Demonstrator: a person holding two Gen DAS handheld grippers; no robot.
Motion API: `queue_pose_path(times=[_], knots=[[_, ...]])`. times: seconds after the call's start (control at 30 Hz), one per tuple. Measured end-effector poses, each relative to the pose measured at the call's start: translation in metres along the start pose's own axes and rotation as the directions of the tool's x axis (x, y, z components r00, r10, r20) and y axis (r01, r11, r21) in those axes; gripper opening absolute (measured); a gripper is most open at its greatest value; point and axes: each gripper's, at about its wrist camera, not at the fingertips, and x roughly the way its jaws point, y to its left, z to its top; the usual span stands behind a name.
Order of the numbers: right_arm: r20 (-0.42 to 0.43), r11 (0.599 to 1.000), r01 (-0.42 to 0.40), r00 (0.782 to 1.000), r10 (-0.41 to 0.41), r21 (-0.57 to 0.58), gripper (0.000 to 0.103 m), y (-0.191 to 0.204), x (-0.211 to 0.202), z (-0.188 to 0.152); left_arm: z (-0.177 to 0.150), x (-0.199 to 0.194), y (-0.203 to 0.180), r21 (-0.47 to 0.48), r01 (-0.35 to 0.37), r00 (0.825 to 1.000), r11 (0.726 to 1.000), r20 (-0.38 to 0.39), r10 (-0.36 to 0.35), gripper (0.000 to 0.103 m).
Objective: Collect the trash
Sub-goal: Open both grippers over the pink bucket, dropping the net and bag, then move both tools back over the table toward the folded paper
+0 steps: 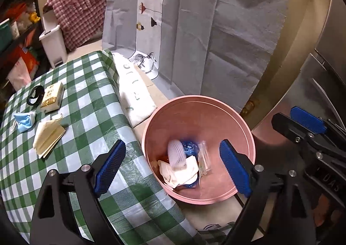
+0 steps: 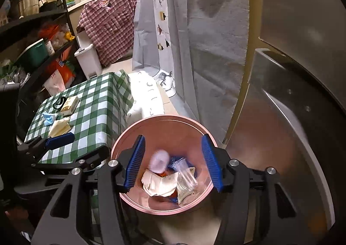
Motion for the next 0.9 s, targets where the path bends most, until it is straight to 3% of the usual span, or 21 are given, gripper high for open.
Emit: queue_pose_path(times=[0.27, 0.5, 0.67, 0.9], knots=[[0.011, 1.0, 0.004, 1.0, -0.004, 0.003, 0.064, 0.0, -0.003, 0.0, 0.0, -0.001, 0.005, -0.02, -0.002, 1.0, 1.0, -0.01, 0.002, 0.086], [0.035, 0.999, -0.013, 0.999, 0.012, 0.034, 0.081, 0.007, -0.009, 0.007, -0.004, -0.016, 0.027, -0.058, -0.035, 0.999, 0.998, -0.001, 0.036, 0.09], [0.054, 1.0, -0.019, 0.998, 0.019, -0.009, 0.086, 0.029, -0.012, 0.01, -0.009, -0.037, 0.057, -0.081, -0.067, 0.997, 0.994, 0.022, 0.069, 0.091], [0.058, 0.996, -0.059, 0.996, 0.064, -0.073, 0.088, 0.074, -0.011, 0.014, -0.024, -0.081, 0.126, -0.125, -0.179, 0.98, 0.976, 0.068, 0.188, 0.091]])
